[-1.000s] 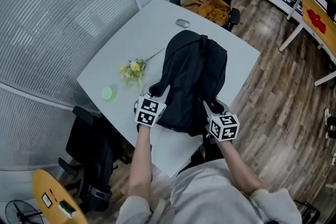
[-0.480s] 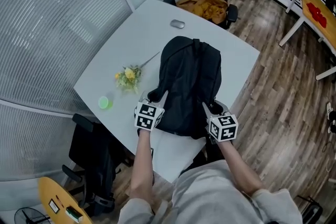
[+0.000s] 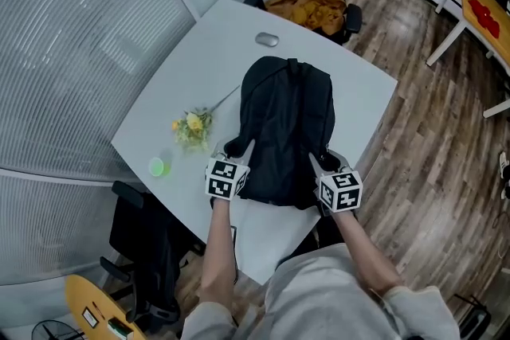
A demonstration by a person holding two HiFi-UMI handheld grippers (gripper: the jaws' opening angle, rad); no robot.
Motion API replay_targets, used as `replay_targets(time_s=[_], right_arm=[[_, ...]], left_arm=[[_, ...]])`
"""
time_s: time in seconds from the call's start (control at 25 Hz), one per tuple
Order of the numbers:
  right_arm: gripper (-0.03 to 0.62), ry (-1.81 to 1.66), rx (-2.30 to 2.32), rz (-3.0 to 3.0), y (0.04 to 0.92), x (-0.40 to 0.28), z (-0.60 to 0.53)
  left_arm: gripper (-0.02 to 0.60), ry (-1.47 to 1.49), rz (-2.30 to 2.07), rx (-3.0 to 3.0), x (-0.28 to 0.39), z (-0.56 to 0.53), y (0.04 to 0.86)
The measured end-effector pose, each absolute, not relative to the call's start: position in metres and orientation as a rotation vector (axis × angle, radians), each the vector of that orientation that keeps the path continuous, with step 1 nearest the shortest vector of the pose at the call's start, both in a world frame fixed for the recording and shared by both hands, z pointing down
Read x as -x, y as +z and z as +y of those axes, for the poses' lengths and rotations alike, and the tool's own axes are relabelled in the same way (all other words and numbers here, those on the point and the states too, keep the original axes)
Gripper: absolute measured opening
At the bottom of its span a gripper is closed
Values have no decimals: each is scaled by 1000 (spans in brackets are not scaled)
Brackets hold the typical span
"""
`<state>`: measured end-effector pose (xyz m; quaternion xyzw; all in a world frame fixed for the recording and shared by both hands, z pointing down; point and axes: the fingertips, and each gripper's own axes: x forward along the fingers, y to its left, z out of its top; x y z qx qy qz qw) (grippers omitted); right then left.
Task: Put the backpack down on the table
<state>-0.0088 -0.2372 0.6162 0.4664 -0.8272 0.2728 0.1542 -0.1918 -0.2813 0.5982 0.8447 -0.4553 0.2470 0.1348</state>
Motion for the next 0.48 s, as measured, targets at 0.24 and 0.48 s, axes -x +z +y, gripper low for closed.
replay_targets(time_s=[0.24,0.48], right_arm=[[103,773,-1326,-2359,623,11,-251],[101,763,-1318,-2347,633,7,-265]], left_arm=[[103,741,-1306,-2427,196,-295,607],[103,768,-1280,-2410,193,-307,621]])
